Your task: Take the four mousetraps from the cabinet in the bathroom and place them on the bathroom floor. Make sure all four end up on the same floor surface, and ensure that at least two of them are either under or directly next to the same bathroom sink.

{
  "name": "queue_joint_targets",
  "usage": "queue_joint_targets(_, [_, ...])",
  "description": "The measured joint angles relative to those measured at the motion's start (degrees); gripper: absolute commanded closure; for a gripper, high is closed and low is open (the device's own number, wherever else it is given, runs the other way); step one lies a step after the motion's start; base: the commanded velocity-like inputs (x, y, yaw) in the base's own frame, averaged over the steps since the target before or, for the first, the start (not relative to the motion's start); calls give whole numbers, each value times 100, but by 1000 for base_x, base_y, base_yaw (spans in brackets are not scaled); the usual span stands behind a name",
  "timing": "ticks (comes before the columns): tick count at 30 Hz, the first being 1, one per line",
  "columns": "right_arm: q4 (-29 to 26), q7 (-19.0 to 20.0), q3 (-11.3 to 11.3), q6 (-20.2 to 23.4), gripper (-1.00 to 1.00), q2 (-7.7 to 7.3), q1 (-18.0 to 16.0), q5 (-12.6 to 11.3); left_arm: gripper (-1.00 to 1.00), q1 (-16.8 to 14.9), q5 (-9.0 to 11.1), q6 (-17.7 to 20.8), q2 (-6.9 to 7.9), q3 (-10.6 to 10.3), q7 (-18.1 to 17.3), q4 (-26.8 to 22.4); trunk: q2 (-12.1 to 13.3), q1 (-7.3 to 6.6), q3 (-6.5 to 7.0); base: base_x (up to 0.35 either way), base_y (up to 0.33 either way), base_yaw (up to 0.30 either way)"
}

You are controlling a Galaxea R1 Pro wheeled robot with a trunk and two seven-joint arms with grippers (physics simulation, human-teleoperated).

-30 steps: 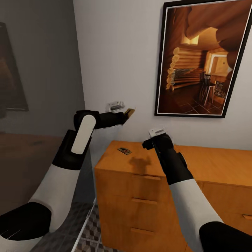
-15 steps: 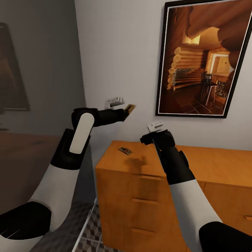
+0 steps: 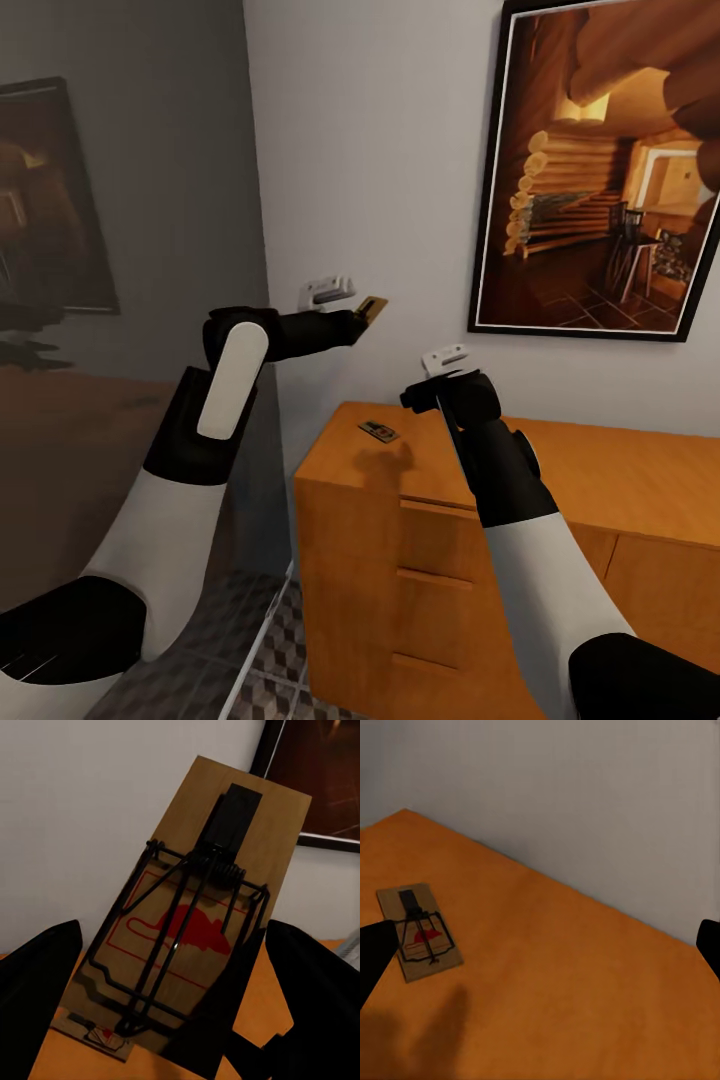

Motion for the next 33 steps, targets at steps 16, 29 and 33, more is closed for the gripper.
queue_joint_targets(16, [4, 93, 21, 1, -100, -23, -3, -477, 100, -3, 5, -1, 0, -14, 67, 11, 0, -1, 0, 15, -17, 3])
queue_joint_targets(29, [10, 90, 25, 1, -100, -43, -3, -489, 100, -5, 3, 7, 4, -36, 44, 8, 0, 0, 0, 78, -79, 0])
queue_joint_targets(33, [55, 95, 20, 1, -100, -47, -13, -502, 100, -3, 3, 5, 2, -40, 43, 7, 0, 0, 0, 5, -5, 0])
